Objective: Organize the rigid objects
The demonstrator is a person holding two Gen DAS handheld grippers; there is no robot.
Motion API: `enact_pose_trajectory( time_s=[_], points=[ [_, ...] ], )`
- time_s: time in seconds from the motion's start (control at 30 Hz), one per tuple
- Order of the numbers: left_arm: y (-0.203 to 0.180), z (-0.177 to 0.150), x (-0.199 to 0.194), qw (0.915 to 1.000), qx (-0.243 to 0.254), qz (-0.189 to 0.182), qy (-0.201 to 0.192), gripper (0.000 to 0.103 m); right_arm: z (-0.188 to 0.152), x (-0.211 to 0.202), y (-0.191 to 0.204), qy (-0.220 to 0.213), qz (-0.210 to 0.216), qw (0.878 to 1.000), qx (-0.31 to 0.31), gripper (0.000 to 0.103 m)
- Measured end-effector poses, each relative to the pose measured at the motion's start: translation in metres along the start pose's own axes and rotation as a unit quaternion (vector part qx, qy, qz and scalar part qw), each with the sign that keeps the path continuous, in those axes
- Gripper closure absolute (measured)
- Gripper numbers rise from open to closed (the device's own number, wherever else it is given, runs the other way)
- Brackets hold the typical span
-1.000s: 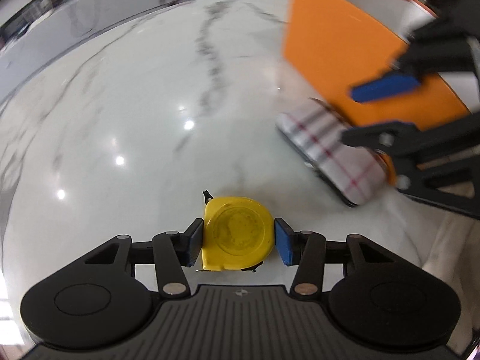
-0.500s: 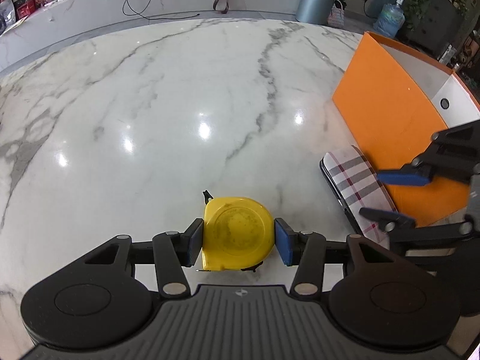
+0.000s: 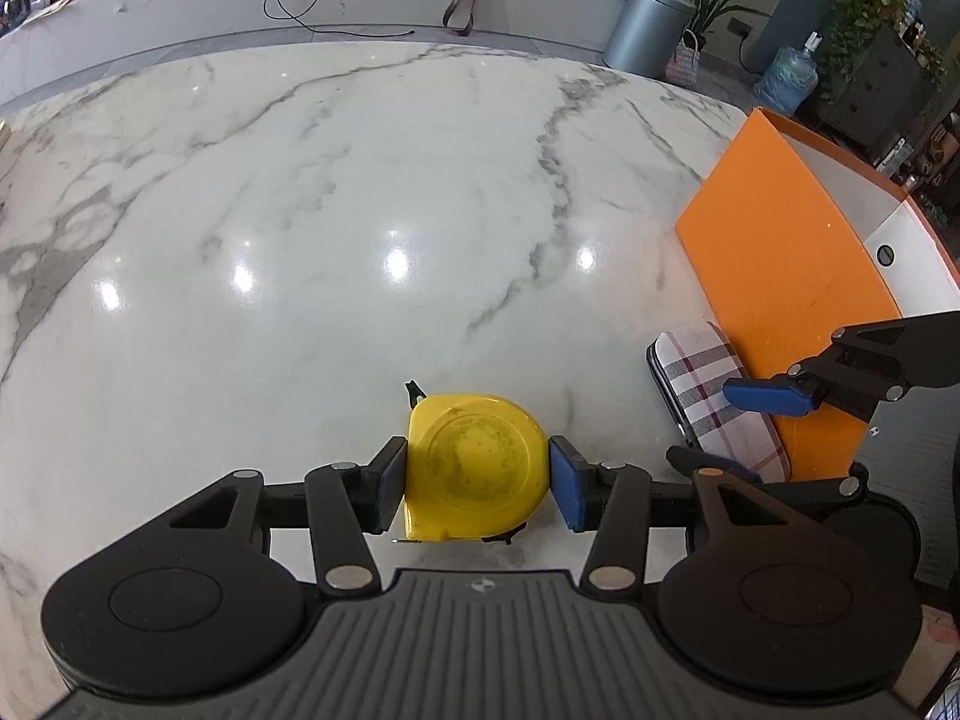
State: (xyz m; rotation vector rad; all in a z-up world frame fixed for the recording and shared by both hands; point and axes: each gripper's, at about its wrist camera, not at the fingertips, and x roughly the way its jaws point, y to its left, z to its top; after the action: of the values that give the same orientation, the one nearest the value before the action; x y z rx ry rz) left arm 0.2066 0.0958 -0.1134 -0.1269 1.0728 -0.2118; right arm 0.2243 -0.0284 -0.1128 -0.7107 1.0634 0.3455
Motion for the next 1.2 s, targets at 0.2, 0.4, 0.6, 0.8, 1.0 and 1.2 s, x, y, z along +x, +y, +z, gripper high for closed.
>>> enact_pose_trajectory(
  time_s=[0.2,0.4,0.6,0.8,1.0,1.2],
  points=[
    [0.001,0.0,-0.002,1.0,0.0,-0.006,-0.003,0.047,-0.002,-0.002,0.005,-0.007,-0.01,1.0,-0.008,0.082],
    [0.004,-0.001,-0.002,1.0,-0.008,-0.001,-0.001,0.047,0.0,-0.003,0.022,0.002,0.041,0.999,0.004,0.103],
    [0.005,0.0,-0.003,0.9999,-0.011,-0.006,-0.004,0.047,0.002,-0.011,0.023,-0.017,0.024,1.0,-0.005,0.096],
    [0.006,0.0,-0.004,0.9999,-0.013,-0.008,-0.005,0.047,0.005,-0.006,0.012,0.002,-0.023,0.999,-0.022,0.061],
    [0.007,-0.001,-0.006,0.9998,-0.015,-0.014,-0.008,0.047,-0.004,0.002,0.011,0.016,-0.057,0.998,-0.027,0.057],
    [0.007,-0.001,-0.008,0.9997,-0.016,-0.018,-0.011,0.047,-0.004,-0.004,0.019,0.014,-0.047,0.999,-0.023,0.081]
  ],
)
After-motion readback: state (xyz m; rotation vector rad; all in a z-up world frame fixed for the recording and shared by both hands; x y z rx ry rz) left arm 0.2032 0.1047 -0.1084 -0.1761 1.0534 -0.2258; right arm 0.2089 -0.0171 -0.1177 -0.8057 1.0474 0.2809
